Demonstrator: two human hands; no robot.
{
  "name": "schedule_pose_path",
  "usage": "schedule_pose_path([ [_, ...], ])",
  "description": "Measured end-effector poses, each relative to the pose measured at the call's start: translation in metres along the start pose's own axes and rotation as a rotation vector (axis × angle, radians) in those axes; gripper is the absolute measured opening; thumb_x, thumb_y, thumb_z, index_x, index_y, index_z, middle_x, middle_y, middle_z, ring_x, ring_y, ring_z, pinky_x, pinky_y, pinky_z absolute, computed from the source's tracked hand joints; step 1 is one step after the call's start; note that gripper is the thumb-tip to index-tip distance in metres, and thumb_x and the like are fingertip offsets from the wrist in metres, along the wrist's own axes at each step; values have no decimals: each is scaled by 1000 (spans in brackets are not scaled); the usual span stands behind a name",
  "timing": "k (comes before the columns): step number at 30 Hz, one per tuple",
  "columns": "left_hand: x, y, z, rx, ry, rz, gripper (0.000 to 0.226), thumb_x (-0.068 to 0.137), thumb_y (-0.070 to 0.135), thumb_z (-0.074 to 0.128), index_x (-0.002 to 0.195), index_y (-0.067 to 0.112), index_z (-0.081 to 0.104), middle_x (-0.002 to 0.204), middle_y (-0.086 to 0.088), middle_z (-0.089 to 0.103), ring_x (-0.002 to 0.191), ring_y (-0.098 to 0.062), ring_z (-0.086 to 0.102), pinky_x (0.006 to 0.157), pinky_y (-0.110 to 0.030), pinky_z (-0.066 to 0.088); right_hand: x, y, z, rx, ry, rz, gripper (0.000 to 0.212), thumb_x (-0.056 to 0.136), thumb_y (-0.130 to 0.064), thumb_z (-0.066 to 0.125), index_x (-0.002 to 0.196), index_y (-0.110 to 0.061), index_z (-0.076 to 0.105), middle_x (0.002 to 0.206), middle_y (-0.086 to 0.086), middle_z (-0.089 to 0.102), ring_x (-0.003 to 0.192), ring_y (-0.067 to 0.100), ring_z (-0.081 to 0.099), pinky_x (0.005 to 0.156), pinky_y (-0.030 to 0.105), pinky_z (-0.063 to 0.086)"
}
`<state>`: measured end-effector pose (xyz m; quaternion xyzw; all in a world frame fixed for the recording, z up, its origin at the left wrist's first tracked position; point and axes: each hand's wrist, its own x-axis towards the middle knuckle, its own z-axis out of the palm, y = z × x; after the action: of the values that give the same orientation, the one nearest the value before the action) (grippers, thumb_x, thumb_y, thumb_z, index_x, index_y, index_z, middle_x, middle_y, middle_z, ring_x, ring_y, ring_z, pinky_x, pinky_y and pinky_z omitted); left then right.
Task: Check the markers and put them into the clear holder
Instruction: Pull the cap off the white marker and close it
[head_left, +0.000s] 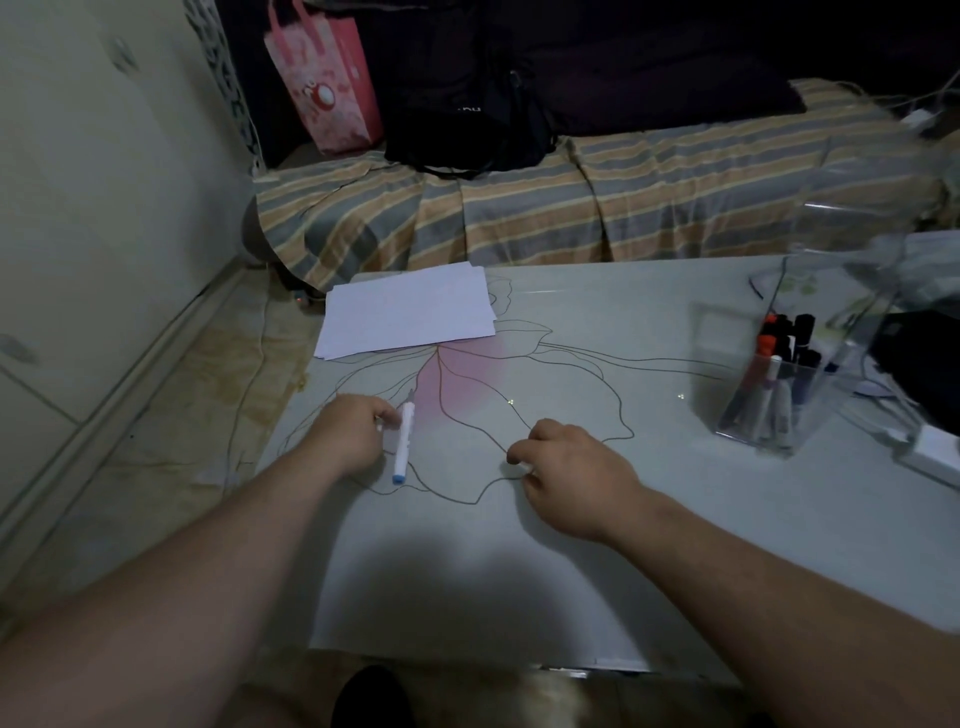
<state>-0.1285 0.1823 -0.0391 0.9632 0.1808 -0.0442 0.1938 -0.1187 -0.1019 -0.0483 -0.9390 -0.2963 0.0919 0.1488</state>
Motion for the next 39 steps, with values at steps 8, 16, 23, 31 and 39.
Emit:
schedule_pose_path([
  [8, -31, 56, 38, 19, -154, 336, 21, 86, 29, 68, 106, 35, 73, 94, 10, 61, 79, -6, 59, 68, -22, 44, 1, -3, 6, 19, -40, -3, 49, 96, -42, 45, 144, -36, 36, 126, 5, 50, 114, 33, 49, 93, 46, 48],
  [16, -49, 90, 54, 5, -330, 453, 29, 78, 11, 67, 99, 31, 71, 88, 6, 72, 84, -13, 66, 76, -29, 54, 4, 11, 6, 53, -89, 122, 27, 96, -41, 48, 112, -23, 58, 107, 9, 53, 102, 35, 58, 83, 40, 49],
  [23, -40, 82, 55, -18, -229, 436, 21, 79, 31, 77, 98, 34, 69, 102, 4, 51, 91, -14, 56, 80, -27, 46, -4, 24, 6, 11, -48, 153, 57, 93, -16, 50, 146, -30, 32, 116, 12, 52, 106, 37, 58, 80, 39, 48],
  [31, -34, 85, 42, -207, -73, 359, 12, 80, 23, 79, 84, 26, 69, 68, 11, 60, 61, -2, 51, 52, -13, 34, -3, 40, -26, -20, 79, 79, 25, 94, -38, 57, 117, -38, 67, 98, -2, 51, 98, 27, 60, 78, 37, 52],
  [39, -33, 91, 40, -158, -50, 400, 18, 74, 21, 84, 87, 27, 73, 81, 8, 68, 71, -8, 57, 62, -21, 41, -7, 35, -24, -118, 131, 8, 22, 94, -48, 51, 116, -47, 58, 94, -8, 48, 98, 22, 59, 69, 33, 48],
])
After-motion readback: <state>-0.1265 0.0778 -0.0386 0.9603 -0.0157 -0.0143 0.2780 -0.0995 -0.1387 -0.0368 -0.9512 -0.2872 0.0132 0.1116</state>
